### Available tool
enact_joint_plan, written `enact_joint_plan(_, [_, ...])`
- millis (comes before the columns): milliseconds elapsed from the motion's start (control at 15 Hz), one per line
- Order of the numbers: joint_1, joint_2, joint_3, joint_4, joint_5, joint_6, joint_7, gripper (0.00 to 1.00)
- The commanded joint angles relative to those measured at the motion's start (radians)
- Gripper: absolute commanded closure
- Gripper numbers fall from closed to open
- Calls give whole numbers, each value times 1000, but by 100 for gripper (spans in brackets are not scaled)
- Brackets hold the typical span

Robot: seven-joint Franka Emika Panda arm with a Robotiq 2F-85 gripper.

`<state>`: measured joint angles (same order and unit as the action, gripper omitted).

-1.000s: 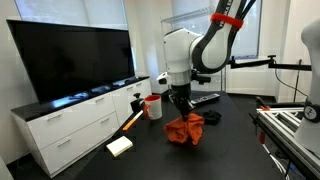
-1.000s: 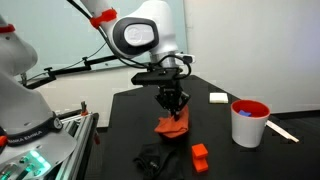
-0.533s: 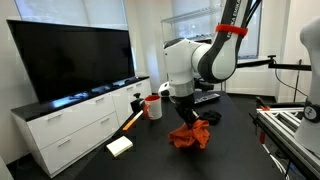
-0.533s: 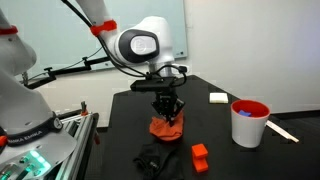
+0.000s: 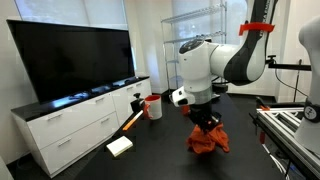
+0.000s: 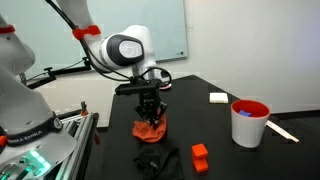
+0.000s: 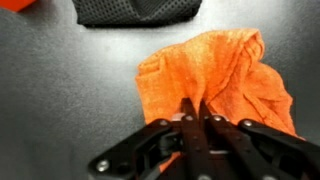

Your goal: Use the orange towel to wipe the surface

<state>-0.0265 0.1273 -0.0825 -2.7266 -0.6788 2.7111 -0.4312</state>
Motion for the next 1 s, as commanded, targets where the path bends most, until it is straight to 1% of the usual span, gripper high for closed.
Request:
enact_joint_plan(0, [-1, -31, 24, -21, -15, -8, -22, 98])
enact_joint_plan(133, [-3, -40, 34, -31, -18, 5, -27, 98])
enact_joint_plan(267, [-8, -45, 41, -30, 3, 6, -32, 98])
enact_joint_plan(400, [-17, -58, 46, -26, 63, -7, -59, 98])
enact_joint_plan(533, [-29, -60, 49, -1, 156, -15, -100, 98])
enact_joint_plan(667, [-38, -50, 54, 48, 271, -34, -156, 98])
enact_joint_plan(733, [-42, -39, 56, 76, 320, -36, -180, 98])
enact_joint_plan(933, [-50, -2, 61, 186, 459, -93, -224, 98])
